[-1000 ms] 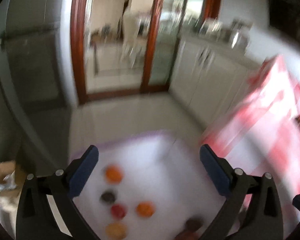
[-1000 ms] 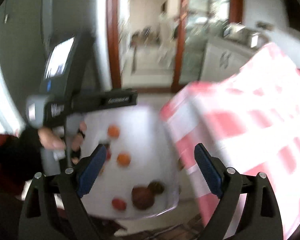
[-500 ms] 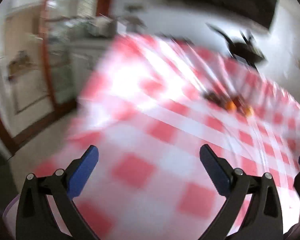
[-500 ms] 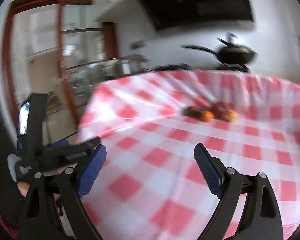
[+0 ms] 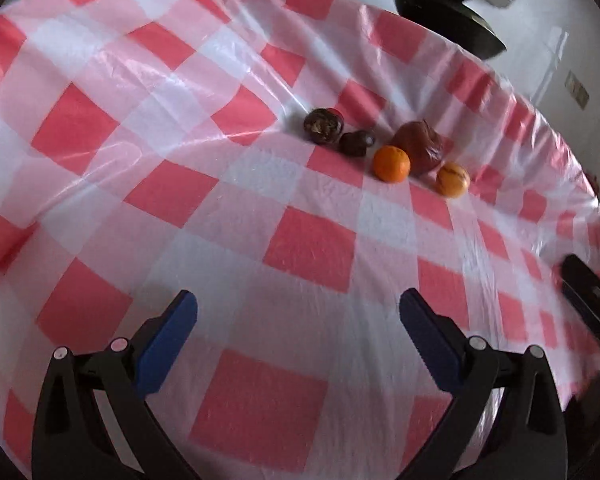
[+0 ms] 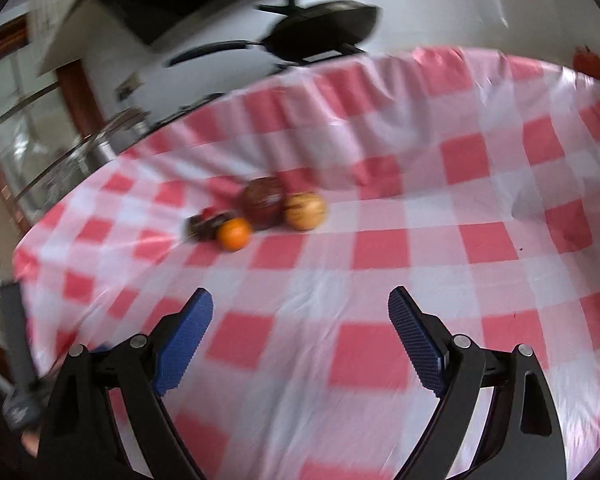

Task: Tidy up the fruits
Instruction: 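Grasp the second yellow striped melon with the right gripper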

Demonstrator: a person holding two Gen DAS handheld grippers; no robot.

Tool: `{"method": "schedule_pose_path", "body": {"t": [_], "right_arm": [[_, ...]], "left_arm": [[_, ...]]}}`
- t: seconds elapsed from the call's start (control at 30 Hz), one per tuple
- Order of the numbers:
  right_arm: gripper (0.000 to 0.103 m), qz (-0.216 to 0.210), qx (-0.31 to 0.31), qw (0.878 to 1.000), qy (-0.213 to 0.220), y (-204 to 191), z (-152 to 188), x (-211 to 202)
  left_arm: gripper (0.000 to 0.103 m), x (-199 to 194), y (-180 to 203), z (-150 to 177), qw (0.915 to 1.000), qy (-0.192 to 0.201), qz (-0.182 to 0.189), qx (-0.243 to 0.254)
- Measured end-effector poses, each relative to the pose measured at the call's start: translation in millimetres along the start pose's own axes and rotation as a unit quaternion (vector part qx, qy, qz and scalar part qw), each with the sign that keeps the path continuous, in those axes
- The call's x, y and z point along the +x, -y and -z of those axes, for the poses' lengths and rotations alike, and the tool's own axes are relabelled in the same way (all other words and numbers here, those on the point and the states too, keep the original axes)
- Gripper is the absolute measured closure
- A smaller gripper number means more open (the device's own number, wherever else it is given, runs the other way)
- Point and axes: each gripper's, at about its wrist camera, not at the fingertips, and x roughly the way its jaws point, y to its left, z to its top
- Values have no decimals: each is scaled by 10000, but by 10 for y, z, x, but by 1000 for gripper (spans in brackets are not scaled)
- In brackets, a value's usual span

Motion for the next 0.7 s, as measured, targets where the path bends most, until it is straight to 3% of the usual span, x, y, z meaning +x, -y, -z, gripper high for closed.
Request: {"method": "schedule_pose_path", "body": {"t": [0.2, 0.4, 0.7], "right_arm": [[16, 201, 339, 9989, -244, 243, -306, 570], [16, 425, -391, 9956, -733, 24, -501, 1148], [23, 744, -1179, 9822, -1260, -258, -740, 1813]], "left_arm": [[2, -37, -42, 18, 9998, 77, 140, -94], [2, -5, 38, 10, 9995, -28, -284, 93], [2, -12, 46, 18, 9995, -39, -254, 167]]}}
